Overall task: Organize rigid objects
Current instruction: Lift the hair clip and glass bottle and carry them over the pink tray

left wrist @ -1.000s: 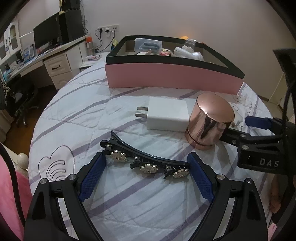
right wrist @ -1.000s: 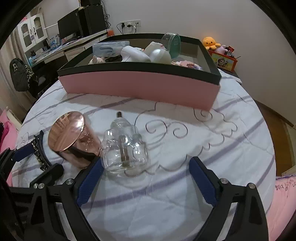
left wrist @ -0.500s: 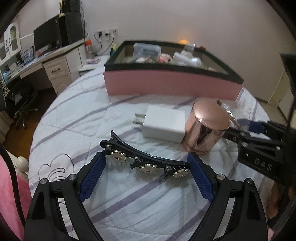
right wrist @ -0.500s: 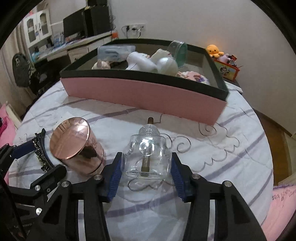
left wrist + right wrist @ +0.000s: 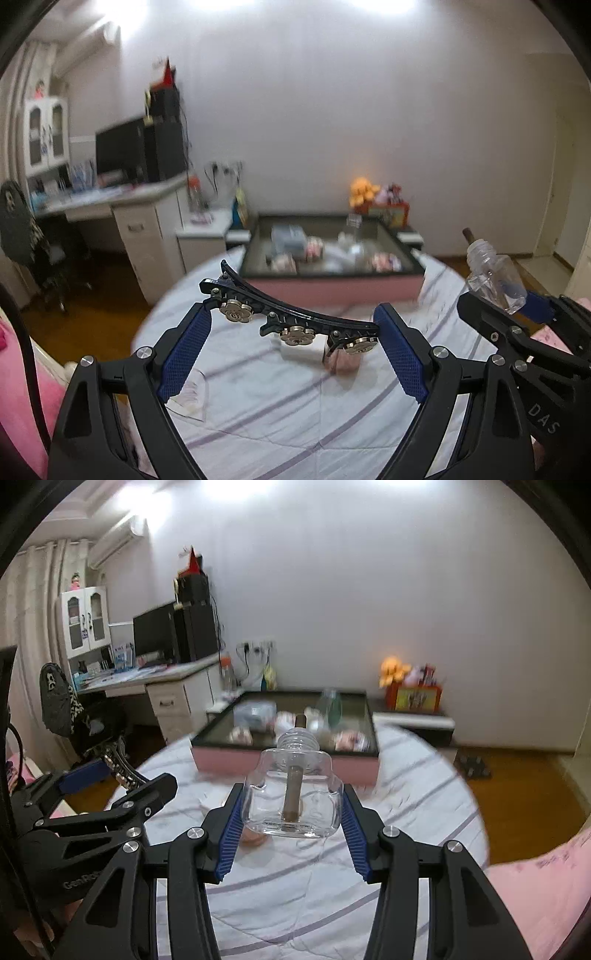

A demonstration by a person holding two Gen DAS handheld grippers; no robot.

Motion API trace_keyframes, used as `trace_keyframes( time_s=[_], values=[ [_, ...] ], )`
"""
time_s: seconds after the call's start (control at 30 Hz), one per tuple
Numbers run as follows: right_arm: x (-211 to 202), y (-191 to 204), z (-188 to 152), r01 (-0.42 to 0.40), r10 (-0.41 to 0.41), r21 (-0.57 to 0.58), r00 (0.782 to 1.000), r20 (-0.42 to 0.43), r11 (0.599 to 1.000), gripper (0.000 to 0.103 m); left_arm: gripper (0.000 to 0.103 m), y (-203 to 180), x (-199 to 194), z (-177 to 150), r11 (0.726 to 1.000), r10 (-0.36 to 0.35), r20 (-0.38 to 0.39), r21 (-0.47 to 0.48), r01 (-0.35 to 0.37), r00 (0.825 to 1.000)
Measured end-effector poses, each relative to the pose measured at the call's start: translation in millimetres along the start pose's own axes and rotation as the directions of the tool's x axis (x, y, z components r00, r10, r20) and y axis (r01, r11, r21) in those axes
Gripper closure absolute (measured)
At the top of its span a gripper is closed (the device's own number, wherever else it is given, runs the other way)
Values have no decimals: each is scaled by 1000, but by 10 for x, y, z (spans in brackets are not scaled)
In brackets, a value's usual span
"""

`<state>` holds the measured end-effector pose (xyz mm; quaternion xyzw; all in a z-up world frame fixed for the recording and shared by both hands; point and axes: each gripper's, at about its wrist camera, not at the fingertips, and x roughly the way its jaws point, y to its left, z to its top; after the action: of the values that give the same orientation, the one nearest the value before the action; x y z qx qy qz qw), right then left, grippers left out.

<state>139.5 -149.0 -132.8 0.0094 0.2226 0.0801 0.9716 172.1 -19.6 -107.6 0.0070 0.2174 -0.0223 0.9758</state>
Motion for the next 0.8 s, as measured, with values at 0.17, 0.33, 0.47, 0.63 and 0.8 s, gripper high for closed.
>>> trace_keyframes(
  time_s=[0.17,0.33,0.47,0.63,0.8],
  values=[
    [-397,87,198,20,-19,-14,992,124,1000,52,12,-30,-406,210,999,44,137,18,-47,990],
    [-613,140,349,38,-34,-21,979,200,999,52,12,11,-530,365,999,37,200,14,-41,979],
    [-639,157,459,52,-46,-20,970,237,998,52,12,6,-476,496,999,24,236,16,-29,971],
    [-537,114,623,66,-59,-16,961,271,998,52,12,-62,-311,639,999,10,255,29,-18,967],
    [-276,49,794,82,-76,-11,959,273,997,52,12,-132,70,831,998,9,256,58,-25,967]
  ],
)
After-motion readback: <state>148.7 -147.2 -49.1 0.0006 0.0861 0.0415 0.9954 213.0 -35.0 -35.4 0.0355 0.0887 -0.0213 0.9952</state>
